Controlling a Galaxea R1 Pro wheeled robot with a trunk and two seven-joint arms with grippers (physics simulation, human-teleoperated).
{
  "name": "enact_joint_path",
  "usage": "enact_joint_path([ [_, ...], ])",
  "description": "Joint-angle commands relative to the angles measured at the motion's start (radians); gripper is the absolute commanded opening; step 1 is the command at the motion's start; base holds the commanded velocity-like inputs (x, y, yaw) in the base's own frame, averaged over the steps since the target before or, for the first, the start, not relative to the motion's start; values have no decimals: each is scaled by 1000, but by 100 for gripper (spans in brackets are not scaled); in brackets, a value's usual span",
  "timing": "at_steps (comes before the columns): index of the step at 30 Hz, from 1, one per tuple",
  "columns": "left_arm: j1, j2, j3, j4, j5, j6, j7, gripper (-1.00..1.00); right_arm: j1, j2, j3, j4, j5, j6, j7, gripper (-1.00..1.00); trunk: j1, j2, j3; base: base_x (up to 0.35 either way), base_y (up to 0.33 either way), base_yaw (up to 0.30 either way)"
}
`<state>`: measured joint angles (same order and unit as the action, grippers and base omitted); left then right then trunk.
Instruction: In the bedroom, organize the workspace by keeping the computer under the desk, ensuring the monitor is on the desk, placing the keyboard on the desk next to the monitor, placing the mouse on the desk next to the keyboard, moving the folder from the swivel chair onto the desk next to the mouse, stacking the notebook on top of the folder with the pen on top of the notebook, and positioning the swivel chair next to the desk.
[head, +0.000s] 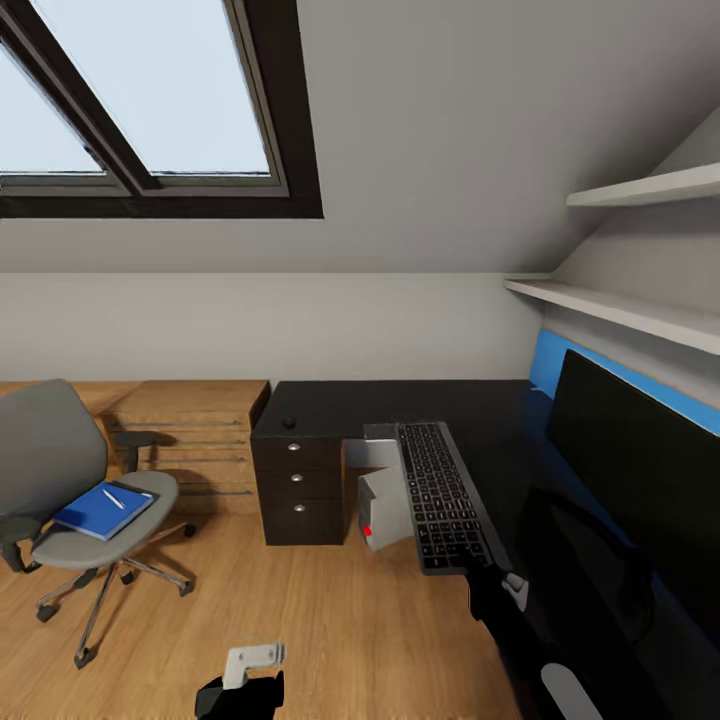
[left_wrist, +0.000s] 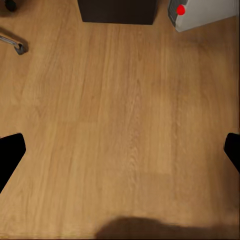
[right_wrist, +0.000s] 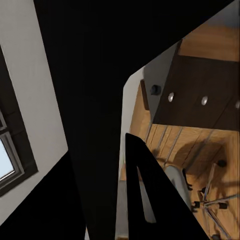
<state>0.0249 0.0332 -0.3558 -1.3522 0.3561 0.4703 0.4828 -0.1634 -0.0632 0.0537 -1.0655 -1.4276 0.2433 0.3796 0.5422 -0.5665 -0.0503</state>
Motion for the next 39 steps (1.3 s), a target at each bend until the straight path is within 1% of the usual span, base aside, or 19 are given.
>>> enact_joint_path([
  [1,-1,1,-2,-2,11,1,10,100,-1,-1,1,1,-14,5,2,-100,-4,6,2,-282,-241,0],
  [3,-1,1,-2,-3,11,1,10,100,-1,-1,-4,4,-14,5,-1,-100,-12,20,8,-282,-242,0],
  [6,0,1,-2,-4,11,1,11,100,-1,-2,-23,11,-14,5,-12,-100,-23,41,17,-282,-242,0],
  [7,0,1,-2,-4,11,1,11,100,-1,-3,-34,14,-14,5,-24,-100,-27,48,20,-282,-242,0],
  [9,0,1,-2,-4,11,1,11,100,-1,-4,-43,15,-14,5,-41,-100,-35,62,27,-281,-242,0],
  [15,-1,1,-1,-4,11,1,11,100,-2,-17,-49,21,-14,6,-63,-100,-35,62,27,-230,-201,0],
  [16,-1,1,-1,-4,11,0,11,100,-3,-21,-49,29,-14,6,-64,-100,-35,62,27,-72,-64,0],
  [17,-1,3,0,-3,11,-1,12,100,-8,-30,-49,96,-14,7,-66,-100,-35,62,27,-10,-9,0],
  [19,-1,5,0,-2,11,-1,14,100,-10,-32,-49,110,-14,8,-67,-100,-35,62,27,-6,-6,0],
  [20,-1,6,1,-2,11,-2,16,100,-11,-39,-49,119,-14,8,-67,-100,-35,62,27,-2,-148,0],
  [24,-1,7,1,-1,10,-2,17,100,-11,-47,-49,123,-14,9,-67,-100,-35,62,27,-1,-218,0],
  [39,-1,7,1,-1,11,-1,13,100,-12,-47,-49,131,-14,10,-66,-100,-35,62,27,0,-103,0],
])
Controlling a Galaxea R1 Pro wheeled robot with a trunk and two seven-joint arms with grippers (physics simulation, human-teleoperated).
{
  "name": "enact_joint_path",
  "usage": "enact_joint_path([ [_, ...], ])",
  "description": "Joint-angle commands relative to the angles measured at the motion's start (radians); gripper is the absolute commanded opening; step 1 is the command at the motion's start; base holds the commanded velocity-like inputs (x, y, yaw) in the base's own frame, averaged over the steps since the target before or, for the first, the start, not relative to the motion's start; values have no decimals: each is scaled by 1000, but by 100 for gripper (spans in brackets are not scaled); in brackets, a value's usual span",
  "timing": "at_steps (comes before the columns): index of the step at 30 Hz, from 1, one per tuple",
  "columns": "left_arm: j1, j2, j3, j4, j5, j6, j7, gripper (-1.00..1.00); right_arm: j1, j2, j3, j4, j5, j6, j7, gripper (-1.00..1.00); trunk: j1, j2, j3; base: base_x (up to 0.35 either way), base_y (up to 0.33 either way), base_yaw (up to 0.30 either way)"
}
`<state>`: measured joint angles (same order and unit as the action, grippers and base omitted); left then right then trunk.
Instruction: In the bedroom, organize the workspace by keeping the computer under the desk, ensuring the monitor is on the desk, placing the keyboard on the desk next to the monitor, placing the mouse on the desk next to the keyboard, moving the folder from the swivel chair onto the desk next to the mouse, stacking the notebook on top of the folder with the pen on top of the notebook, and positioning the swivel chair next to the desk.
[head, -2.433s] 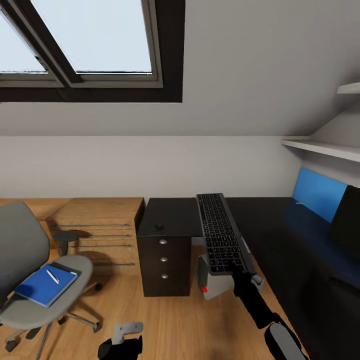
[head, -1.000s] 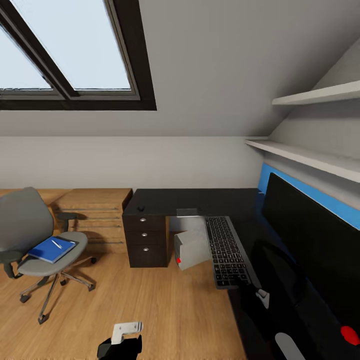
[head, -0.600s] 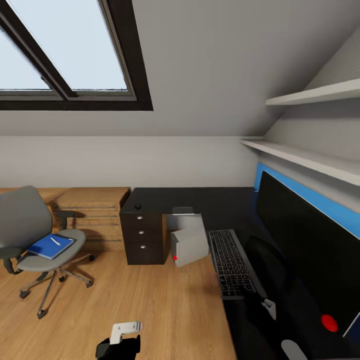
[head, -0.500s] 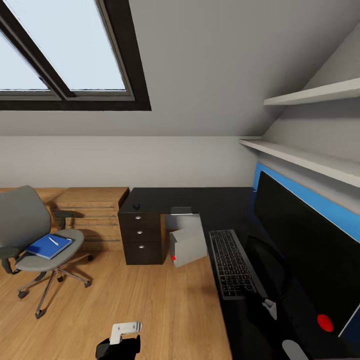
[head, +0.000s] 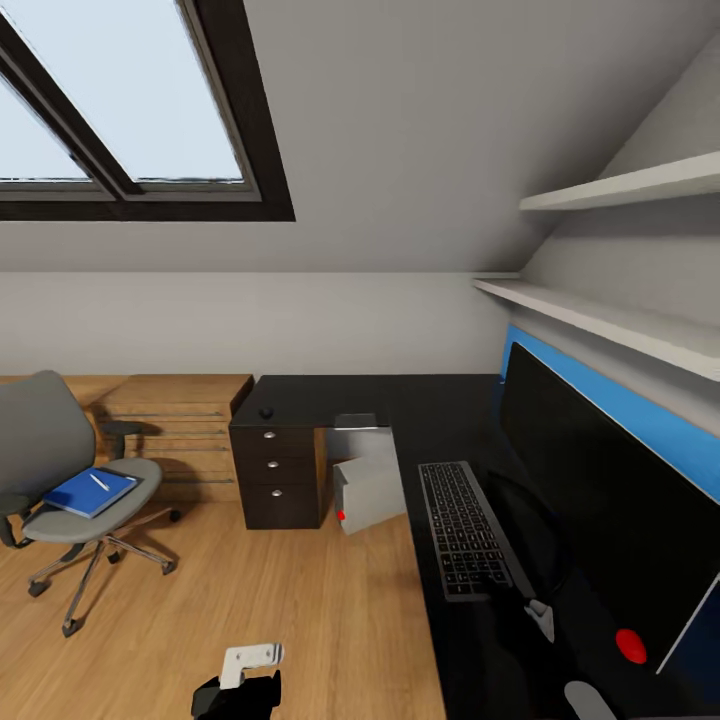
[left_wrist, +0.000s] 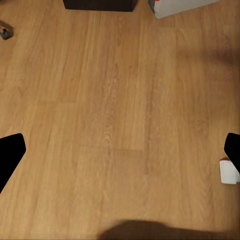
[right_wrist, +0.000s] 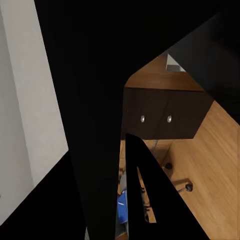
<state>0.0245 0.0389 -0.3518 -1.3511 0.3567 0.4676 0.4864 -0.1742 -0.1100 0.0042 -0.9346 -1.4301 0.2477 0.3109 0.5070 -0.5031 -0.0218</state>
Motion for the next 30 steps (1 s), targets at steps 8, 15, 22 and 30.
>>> enact_joint_path([
  [8,-1,-1,0,-8,12,2,8,100,-1,-1,0,0,-12,5,4,-100,1,-2,-2,108,-5,0],
  [15,-1,-3,5,-12,11,2,10,100,-2,-1,0,1,-10,4,6,-100,24,-44,-21,21,0,0],
  [22,-1,-4,6,-13,11,2,11,100,-4,-6,0,2,-9,4,7,-100,50,-93,-43,1,0,0],
  [30,0,-4,5,-13,11,2,12,100,-4,-7,0,-1,-11,4,23,-100,81,-149,-68,0,0,0],
])
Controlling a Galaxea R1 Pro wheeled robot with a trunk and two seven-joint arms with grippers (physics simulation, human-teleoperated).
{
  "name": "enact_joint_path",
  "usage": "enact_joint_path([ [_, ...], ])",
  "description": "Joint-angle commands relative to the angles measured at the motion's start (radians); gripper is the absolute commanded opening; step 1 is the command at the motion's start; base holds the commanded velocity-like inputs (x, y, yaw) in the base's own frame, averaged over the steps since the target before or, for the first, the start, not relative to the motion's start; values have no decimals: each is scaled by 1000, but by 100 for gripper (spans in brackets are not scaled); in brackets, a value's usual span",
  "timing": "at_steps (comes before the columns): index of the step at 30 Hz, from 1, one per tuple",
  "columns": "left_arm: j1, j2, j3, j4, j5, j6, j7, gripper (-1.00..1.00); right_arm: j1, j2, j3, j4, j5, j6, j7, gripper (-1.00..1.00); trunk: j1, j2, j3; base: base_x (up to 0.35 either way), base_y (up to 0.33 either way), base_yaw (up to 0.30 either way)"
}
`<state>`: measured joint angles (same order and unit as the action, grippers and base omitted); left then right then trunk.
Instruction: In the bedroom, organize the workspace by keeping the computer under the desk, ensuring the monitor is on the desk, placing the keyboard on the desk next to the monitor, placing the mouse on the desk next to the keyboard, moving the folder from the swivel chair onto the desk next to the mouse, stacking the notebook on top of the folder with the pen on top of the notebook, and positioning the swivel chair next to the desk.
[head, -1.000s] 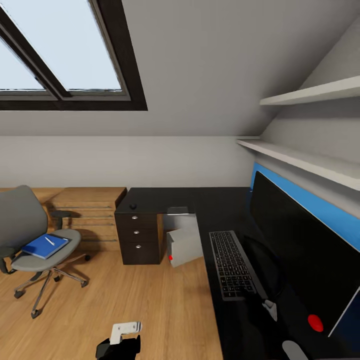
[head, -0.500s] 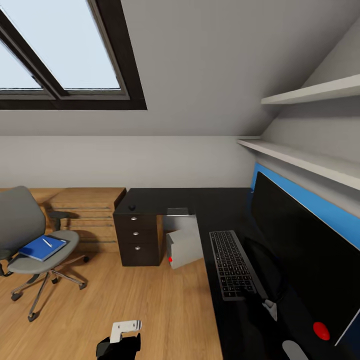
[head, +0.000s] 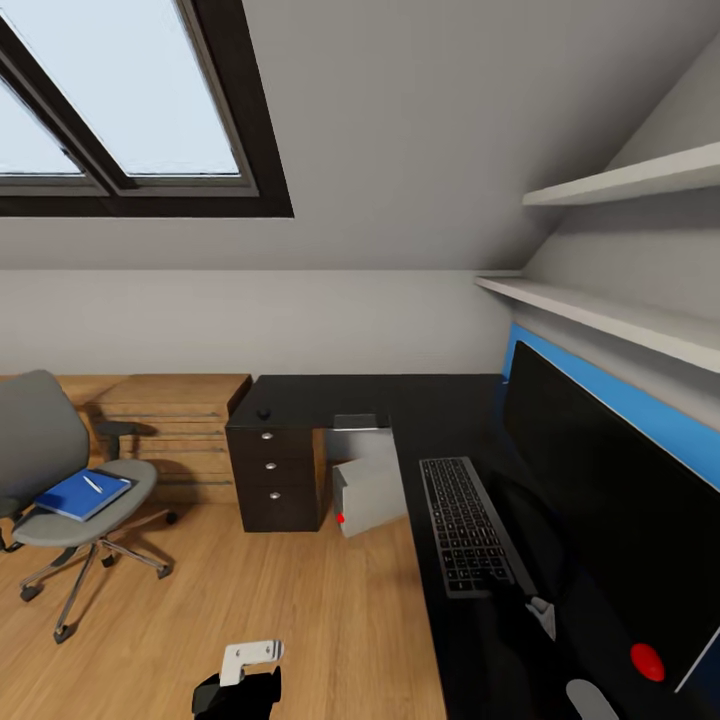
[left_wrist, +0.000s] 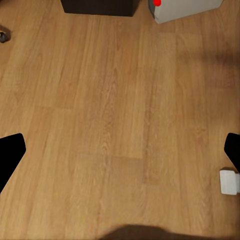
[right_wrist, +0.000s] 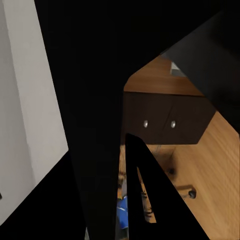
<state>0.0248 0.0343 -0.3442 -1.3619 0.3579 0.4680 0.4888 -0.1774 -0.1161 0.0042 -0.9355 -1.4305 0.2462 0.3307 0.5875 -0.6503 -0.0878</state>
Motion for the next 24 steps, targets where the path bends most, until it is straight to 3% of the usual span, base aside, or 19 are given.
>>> enact_joint_path([
  [1,-1,1,-3,-2,10,1,10,100,-1,0,0,0,-11,5,12,-100,4,-9,-5,0,0,0],
  [12,-1,1,-3,-2,10,1,10,100,-1,4,0,-3,-12,4,112,-100,46,-86,-39,0,0,0],
  [24,-1,1,-3,0,10,1,10,100,-1,7,0,-6,-16,4,124,-100,92,-170,-77,0,0,0],
])
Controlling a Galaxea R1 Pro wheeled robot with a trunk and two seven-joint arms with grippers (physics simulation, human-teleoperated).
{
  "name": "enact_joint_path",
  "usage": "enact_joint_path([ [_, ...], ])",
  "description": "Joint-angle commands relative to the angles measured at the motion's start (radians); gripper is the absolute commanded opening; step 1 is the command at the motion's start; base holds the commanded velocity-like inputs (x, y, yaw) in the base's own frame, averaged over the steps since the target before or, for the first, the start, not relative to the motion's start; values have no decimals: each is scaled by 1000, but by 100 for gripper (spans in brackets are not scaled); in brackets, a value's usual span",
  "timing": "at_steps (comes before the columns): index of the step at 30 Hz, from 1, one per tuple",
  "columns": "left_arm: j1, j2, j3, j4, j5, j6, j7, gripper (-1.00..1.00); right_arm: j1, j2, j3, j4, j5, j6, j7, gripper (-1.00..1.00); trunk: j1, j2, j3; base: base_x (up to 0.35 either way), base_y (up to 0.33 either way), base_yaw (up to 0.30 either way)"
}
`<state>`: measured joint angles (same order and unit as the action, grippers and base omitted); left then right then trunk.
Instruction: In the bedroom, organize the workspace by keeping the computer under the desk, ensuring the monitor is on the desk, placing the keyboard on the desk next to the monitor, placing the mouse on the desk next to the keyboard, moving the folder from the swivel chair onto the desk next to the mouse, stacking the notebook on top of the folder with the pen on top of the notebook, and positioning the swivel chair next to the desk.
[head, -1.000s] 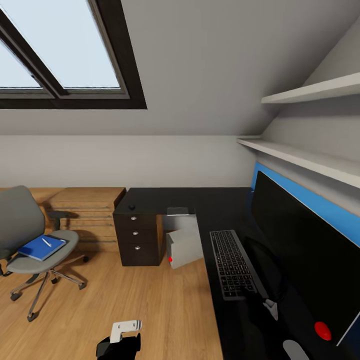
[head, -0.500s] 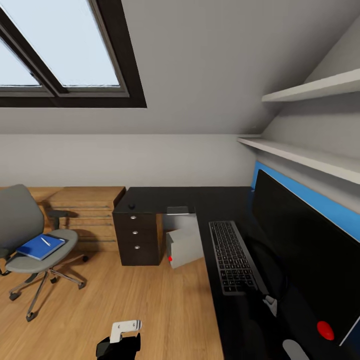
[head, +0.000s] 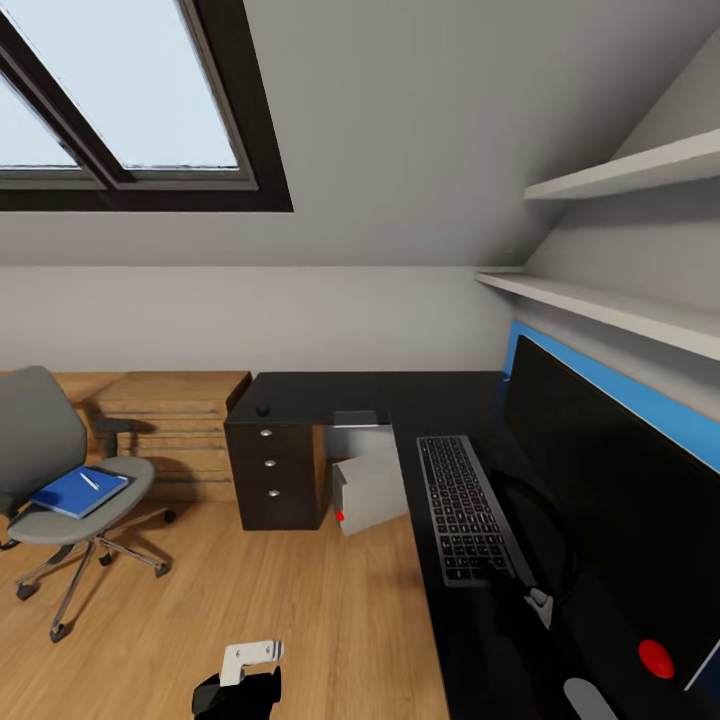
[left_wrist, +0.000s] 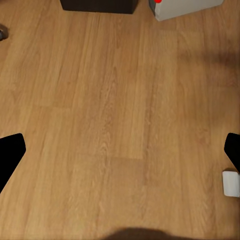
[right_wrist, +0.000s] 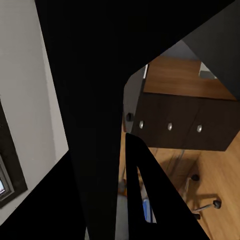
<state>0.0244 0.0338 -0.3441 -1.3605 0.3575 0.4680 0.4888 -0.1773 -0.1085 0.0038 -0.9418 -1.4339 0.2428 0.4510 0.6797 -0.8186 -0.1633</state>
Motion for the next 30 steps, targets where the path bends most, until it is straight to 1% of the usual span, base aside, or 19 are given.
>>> enact_joint_path([
  [1,-1,1,-3,-2,10,1,10,100,-1,0,1,0,-16,7,4,-100,4,-8,-5,0,0,0],
  [4,0,0,-3,-2,10,1,10,100,-1,1,3,0,-51,8,4,-100,16,-29,-14,0,0,0],
  [5,0,0,-3,-2,10,1,10,100,-1,0,5,0,-72,8,3,-100,20,-36,-17,0,0,0],
  [6,0,0,-3,-2,10,1,10,100,-1,0,6,-1,-78,9,4,-100,23,-43,-20,0,0,0],
  [13,-1,1,-3,-2,10,1,10,100,-1,0,9,-2,-83,9,4,-100,50,-92,-42,0,0,0],
  [21,-1,0,-3,-2,10,1,10,100,-1,0,12,0,-79,8,-1,-100,81,-148,-67,0,0,0],
  [25,0,1,-3,-2,11,1,9,100,-1,3,12,1,-83,7,-1,-100,81,-148,-67,0,0,0],
  [26,0,1,-2,-2,11,2,8,100,-1,7,14,1,-83,4,3,-100,81,-148,-67,0,0,0],
  [28,-1,1,2,-2,11,3,8,100,-1,24,10,0,-82,5,3,-100,81,-148,-67,-3,0,0],
  [30,-1,1,3,-2,11,3,8,100,-1,26,10,0,-82,6,1,-100,81,-148,-67,-132,0,0],
])
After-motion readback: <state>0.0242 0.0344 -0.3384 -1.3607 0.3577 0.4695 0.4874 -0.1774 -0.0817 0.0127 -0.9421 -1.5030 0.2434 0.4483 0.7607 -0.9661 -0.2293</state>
